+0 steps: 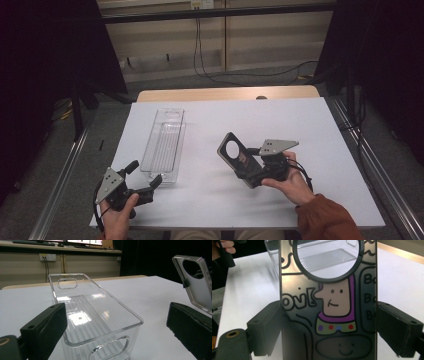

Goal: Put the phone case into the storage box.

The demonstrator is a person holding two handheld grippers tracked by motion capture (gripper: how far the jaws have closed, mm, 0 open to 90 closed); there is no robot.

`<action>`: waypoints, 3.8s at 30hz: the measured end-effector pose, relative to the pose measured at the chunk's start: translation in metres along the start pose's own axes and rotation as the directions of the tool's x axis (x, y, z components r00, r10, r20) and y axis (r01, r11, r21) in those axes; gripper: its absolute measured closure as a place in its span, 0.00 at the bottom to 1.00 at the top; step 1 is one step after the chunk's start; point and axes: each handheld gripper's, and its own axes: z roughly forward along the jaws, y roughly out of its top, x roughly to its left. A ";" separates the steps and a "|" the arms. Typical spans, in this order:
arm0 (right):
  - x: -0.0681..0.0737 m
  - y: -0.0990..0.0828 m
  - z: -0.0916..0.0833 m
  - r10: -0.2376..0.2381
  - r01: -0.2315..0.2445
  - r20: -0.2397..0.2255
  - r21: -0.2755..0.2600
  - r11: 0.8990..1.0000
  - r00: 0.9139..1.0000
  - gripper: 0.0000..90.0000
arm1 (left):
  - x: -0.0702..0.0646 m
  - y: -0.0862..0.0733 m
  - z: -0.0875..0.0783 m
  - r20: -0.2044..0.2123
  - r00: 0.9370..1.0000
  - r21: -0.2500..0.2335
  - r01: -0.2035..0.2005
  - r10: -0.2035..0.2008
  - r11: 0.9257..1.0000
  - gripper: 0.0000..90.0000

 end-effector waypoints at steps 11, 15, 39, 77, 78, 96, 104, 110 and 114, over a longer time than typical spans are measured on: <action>0.010 -0.006 -0.016 0.043 -0.050 -0.063 -0.106 0.993 0.997 0.14 | -0.013 0.006 0.004 0.060 0.998 0.002 -0.008 0.008 1.000 0.04; 0.012 -0.006 -0.021 0.043 -0.054 -0.088 -0.130 0.990 0.995 0.14 | -0.019 0.009 0.008 0.092 0.996 0.013 -0.009 0.008 1.000 0.03; 0.019 -0.002 -0.015 0.012 -0.039 -0.188 -0.142 0.989 0.982 0.14 | -0.053 0.030 0.051 0.478 0.878 0.073 -0.063 0.020 0.995 0.04; 0.017 0.004 -0.022 -0.028 -0.006 -0.242 -0.140 0.990 0.970 0.14 | -0.093 0.067 0.141 0.788 0.614 -0.032 -0.049 0.055 0.998 0.02; 0.017 0.004 -0.022 -0.030 -0.003 -0.240 -0.139 0.990 0.970 0.14 | -0.091 0.067 0.142 0.789 0.612 -0.041 -0.043 0.059 0.998 0.02; 0.022 0.004 -0.017 -0.039 0.004 -0.284 -0.121 0.993 0.958 0.14 | -0.092 0.061 0.152 0.826 0.562 -0.039 -0.029 0.048 0.999 0.02; 0.022 0.003 -0.016 -0.031 -0.001 -0.292 -0.109 0.994 0.956 0.14 | -0.092 0.061 0.152 0.835 0.546 -0.046 -0.049 0.065 0.998 0.08; 0.023 0.003 -0.015 -0.028 -0.001 -0.297 -0.099 0.995 0.955 0.14 | -0.093 0.059 0.153 0.835 0.548 -0.024 -0.048 0.047 0.999 0.06; 0.023 0.002 -0.014 -0.027 -0.001 -0.302 -0.093 0.996 0.953 0.14 | -0.093 0.058 0.153 0.845 0.533 -0.021 -0.054 0.047 0.998 0.07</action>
